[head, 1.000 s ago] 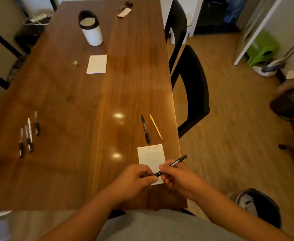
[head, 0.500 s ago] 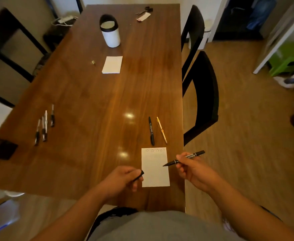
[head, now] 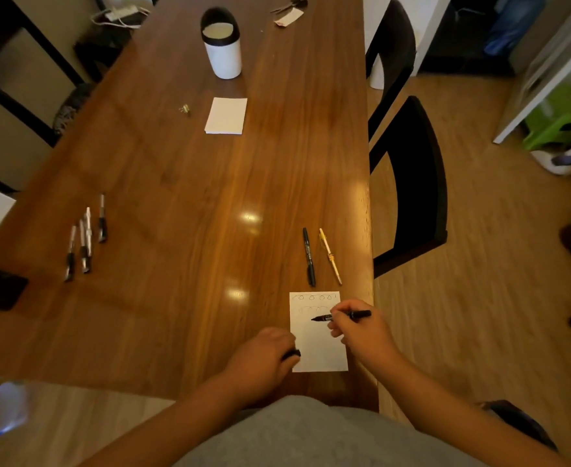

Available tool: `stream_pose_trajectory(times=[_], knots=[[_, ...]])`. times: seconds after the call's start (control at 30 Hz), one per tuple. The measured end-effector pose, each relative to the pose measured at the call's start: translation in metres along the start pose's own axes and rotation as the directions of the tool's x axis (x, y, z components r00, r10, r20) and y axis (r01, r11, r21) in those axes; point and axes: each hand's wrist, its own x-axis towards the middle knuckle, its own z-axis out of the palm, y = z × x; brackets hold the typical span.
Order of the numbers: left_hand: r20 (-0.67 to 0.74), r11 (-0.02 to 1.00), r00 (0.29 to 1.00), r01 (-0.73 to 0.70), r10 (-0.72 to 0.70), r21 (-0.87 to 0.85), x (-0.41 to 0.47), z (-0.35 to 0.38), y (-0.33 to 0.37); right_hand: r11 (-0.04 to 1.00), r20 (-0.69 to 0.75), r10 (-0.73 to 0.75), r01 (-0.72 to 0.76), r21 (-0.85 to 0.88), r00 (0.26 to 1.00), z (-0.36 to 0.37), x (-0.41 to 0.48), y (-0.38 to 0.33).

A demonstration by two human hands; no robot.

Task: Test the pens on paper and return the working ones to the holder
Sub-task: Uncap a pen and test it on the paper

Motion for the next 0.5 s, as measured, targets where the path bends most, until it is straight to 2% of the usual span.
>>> stream_pose_trajectory(times=[0.07, 0.2, 0.37, 0.5], knots=[[0.046, 0.989, 0.993, -0.111, 0.107, 0.095, 0.008, 0.008, -0.002, 0.994, 0.026, -0.066, 0.068, -0.085, 0.997, 0.007, 0.002, 0.001], [0.121, 0.935, 0.968, -0.246, 0.222, 0.255, 0.015, 0.021, -0.008, 0.979, 0.058, -0.102, 0.11, -0.172, 0.993, 0.016, 0.009, 0.003], [0.13, 0.92, 0.964, -0.261, 0.232, 0.292, 0.014, 0.029, -0.012, 0.97, 0.122, -0.138, 0.159, -0.184, 0.983, 0.02, 0.012, 0.005], [0.129, 0.932, 0.965, -0.254, 0.227, 0.26, 0.014, 0.029, -0.011, 0.959, 0.137, -0.155, 0.182, -0.217, 0.978, 0.023, 0.014, 0.007]])
